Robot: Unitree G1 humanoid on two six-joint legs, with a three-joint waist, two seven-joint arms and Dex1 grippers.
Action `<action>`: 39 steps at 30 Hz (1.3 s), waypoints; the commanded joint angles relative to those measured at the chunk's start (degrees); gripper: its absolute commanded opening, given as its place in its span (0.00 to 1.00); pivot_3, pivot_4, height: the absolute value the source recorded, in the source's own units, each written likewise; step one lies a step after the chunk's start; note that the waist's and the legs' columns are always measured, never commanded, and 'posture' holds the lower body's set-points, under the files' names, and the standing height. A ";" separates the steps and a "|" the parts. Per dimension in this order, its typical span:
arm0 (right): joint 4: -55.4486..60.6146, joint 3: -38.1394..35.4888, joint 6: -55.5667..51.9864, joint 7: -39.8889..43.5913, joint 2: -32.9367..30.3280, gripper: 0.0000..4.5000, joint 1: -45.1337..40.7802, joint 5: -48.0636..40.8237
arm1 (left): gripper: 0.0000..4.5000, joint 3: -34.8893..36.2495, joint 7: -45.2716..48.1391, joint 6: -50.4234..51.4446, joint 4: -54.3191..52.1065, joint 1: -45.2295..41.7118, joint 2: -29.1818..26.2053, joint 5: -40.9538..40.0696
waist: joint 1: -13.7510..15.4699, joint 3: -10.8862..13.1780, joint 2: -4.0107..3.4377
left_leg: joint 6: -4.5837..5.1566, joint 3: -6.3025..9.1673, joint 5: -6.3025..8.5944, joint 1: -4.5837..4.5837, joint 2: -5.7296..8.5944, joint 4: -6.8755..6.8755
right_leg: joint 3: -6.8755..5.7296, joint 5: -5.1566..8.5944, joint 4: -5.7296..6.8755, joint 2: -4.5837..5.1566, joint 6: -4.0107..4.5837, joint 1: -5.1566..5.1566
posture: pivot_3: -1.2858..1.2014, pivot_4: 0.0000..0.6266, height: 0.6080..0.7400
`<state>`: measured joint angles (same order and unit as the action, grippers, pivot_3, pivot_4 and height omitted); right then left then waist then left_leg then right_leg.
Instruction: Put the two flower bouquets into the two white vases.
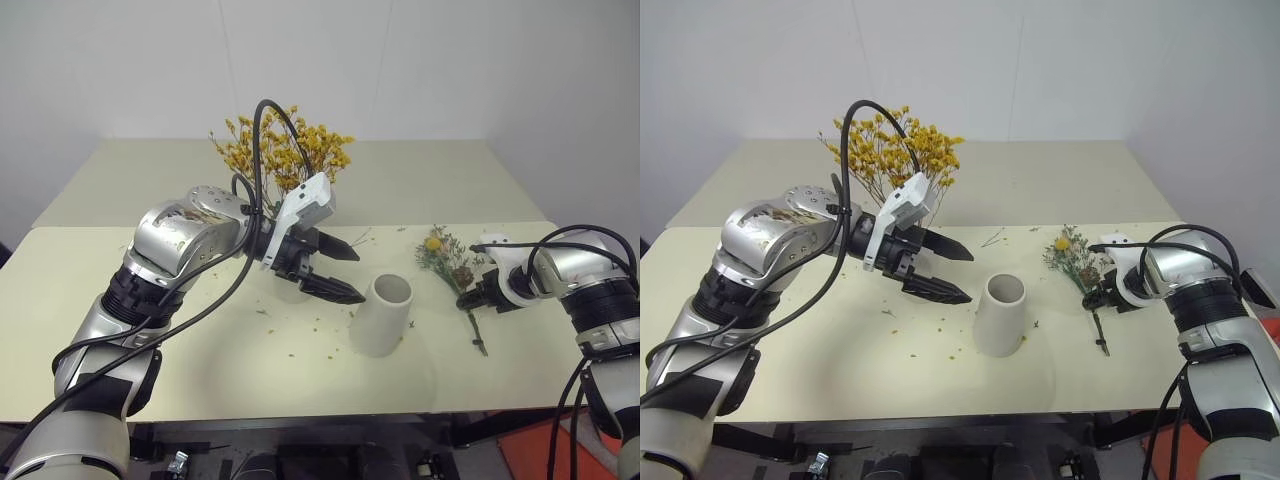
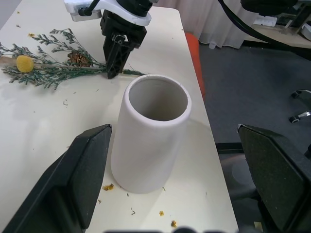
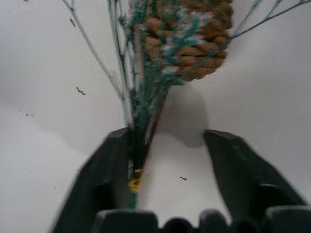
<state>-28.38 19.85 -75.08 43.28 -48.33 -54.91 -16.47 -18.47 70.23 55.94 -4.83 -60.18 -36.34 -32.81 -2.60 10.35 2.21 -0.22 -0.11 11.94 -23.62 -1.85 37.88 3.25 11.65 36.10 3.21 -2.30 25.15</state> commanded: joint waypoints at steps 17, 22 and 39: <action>17.88 -35.43 0.97 -15.08 7.70 0.01 7.63 -1.80 | 1.00 6.50 -2.88 -3.87 -4.23 3.84 0.16 -1.15 | 0.18 0.00 0.00 | 0.00 0.00 0.00 -0.05 0.03 0.00 | 0.03 -0.04 0.04 0.02 0.06 0.04 | 0.52 0.24 1.00; 32.13 -47.35 15.03 -16.54 15.02 0.01 15.21 -6.37 | 1.00 8.38 -2.68 -6.67 -5.04 6.39 0.55 -1.35 | 0.25 0.00 -0.01 | 0.00 0.00 0.00 -0.06 0.02 0.00 | 0.03 -0.10 0.01 0.02 0.11 0.02 | 0.52 0.24 1.00; 49.88 -51.93 24.48 -8.20 22.47 0.01 21.30 -39.23 | 1.00 8.01 -1.39 -10.22 -5.57 7.71 0.64 -1.05 | 0.15 0.00 -0.03 | 0.00 -0.03 0.00 0.09 0.00 0.00 | 0.10 -0.13 0.06 -0.01 0.12 -0.05 | 0.52 0.24 1.00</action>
<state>18.88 -32.13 -51.89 34.35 -25.39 -34.22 -52.78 -11.31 68.34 46.60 -9.08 -51.72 -35.40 -33.64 -2.45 10.35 2.18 -0.22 -0.14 11.94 -23.52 -1.85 37.88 3.34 11.52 36.15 3.20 -2.18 25.09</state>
